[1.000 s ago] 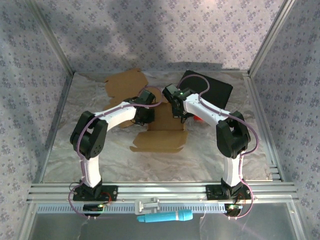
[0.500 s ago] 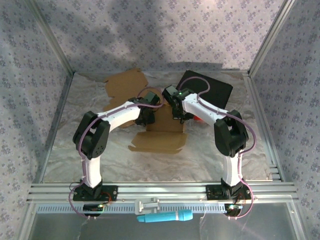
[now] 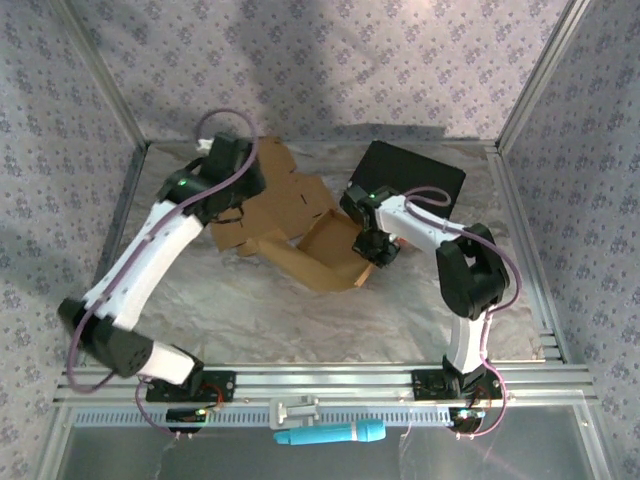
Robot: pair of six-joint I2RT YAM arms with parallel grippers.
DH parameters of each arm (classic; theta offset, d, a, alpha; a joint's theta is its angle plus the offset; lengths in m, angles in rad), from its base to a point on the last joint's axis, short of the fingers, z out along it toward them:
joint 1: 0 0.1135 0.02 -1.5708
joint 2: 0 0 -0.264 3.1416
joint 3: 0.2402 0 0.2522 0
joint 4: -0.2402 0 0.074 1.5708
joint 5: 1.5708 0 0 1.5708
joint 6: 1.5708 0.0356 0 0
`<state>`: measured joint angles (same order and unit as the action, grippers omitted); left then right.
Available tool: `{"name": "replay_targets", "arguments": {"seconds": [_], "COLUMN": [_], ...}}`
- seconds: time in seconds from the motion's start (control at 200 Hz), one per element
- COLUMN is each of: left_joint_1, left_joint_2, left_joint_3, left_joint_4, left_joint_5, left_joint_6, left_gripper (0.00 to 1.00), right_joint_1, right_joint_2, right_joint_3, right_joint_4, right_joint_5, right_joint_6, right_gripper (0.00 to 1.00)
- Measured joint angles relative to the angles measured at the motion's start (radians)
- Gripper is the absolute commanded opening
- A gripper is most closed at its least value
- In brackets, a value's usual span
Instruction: Fold the paper box
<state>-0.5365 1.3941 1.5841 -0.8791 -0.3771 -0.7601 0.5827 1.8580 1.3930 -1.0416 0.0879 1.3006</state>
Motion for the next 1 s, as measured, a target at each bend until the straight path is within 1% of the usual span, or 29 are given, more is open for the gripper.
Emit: {"name": "replay_targets", "arguments": {"seconds": [0.09,0.2,0.32,0.405,0.505,0.655,0.715,0.775,0.869,0.949,0.974,0.999], "left_joint_1": [0.015,0.051,0.072,0.077,0.079,0.079,0.079,0.079,0.083,0.088,0.091,0.092], "left_joint_2": [-0.112,-0.212,-0.256,-0.264,-0.264,-0.261,-0.249,-0.226,-0.179,-0.137,-0.125,-0.113], "left_joint_3": [-0.115,-0.327,-0.536,-0.637,-0.708,-0.772,-0.789,-0.796,-0.800,-0.800,-0.800,-0.800], "left_joint_4": [-0.022,-0.053,-0.048,-0.020,0.039,0.179,0.232,0.280,0.350,0.395,0.407,0.418], "left_joint_5": [-0.016,0.010,0.104,0.185,0.267,0.367,0.401,0.430,0.466,0.487,0.491,0.495], "left_joint_6": [-0.011,-0.046,-0.076,-0.093,-0.106,-0.117,-0.121,-0.124,-0.125,-0.125,-0.125,-0.125], "left_gripper": [0.44,0.36,0.34,0.34,0.34,0.35,0.35,0.35,0.35,0.35,0.34,0.35], "right_joint_1": [0.012,0.045,0.082,0.109,0.146,0.193,0.208,0.219,0.231,0.232,0.231,0.229], "right_joint_2": [-0.041,-0.074,-0.068,-0.054,-0.039,-0.019,-0.006,0.007,0.018,0.017,0.017,0.017], "right_joint_3": [-0.083,-0.142,-0.134,-0.127,-0.125,-0.122,-0.122,-0.122,-0.122,-0.122,-0.122,-0.122], "right_joint_4": [0.038,0.076,0.085,0.099,0.122,0.165,0.197,0.225,0.259,0.278,0.283,0.288], "right_joint_5": [-0.060,-0.122,-0.183,-0.230,-0.266,-0.298,-0.316,-0.332,-0.357,-0.373,-0.381,-0.384], "right_joint_6": [0.151,0.334,0.478,0.575,0.666,0.729,0.741,0.752,0.769,0.768,0.775,0.772], "right_gripper": [0.00,0.00,0.00,0.00,0.00,0.00,0.09,0.20,0.42,0.67,0.71,0.73]}}
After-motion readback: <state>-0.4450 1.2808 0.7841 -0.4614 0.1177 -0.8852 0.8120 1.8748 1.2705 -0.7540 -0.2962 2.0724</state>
